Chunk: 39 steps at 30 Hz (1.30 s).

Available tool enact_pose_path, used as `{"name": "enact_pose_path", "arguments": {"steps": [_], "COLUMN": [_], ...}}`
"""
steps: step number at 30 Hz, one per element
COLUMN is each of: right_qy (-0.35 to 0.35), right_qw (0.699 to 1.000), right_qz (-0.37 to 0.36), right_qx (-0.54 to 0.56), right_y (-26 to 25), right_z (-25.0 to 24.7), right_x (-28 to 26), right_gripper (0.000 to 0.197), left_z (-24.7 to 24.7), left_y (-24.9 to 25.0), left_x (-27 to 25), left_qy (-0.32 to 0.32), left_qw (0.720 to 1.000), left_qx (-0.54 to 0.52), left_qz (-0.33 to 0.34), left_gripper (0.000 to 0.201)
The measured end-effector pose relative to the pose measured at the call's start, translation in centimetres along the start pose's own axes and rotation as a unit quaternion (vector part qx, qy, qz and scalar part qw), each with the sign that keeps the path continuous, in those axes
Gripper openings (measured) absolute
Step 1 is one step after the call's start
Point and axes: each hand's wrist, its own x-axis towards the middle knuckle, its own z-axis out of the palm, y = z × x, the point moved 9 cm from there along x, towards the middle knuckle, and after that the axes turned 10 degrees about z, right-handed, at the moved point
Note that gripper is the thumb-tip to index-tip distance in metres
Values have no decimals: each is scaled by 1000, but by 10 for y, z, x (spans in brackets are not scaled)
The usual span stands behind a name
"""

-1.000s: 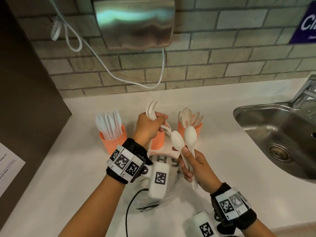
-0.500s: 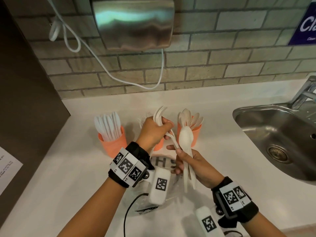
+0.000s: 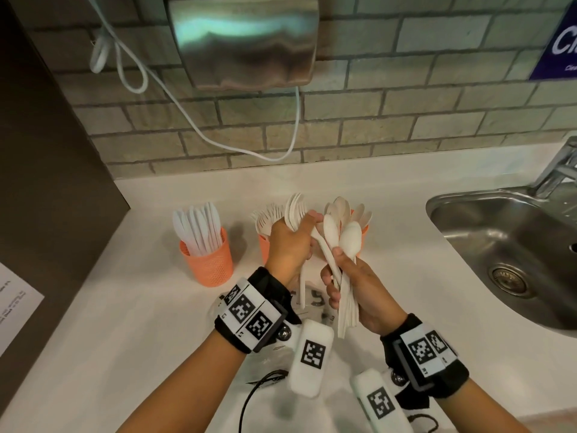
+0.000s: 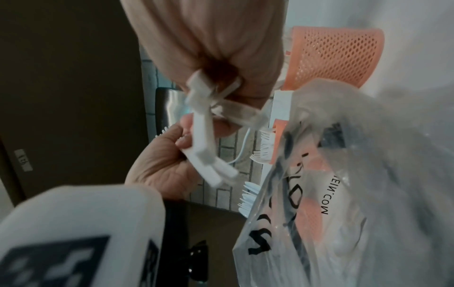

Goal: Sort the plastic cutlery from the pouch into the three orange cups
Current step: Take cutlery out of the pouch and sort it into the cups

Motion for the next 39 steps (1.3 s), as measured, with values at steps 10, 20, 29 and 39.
{"name": "enact_pose_path", "arguments": {"steps": [10,20,29,39], "right_qy": [50,116,172,191], "right_qw": [998,991,977,945], "right_qz": [-22,-17,-23,-92], "right_qx": [-34,-69,-121,-251], "right_y": [-3,-9,-10,-19], "right_z": [-14,-33,-57,-62], "right_x": [-6,-20,-30,-28], "right_gripper": [29,33,25,27], "left_z": [7,-59,-42,-25], "left_y": [34,72,14,-22], "left_x": [5,97,115,112], "left_qy": [-61,88,-21,-99], "left_qw": [995,989,951,903], "left_qx": [-45,8,296,416], "left_qz": [59,117,89,49], "left_gripper": [20,49,44,32]}}
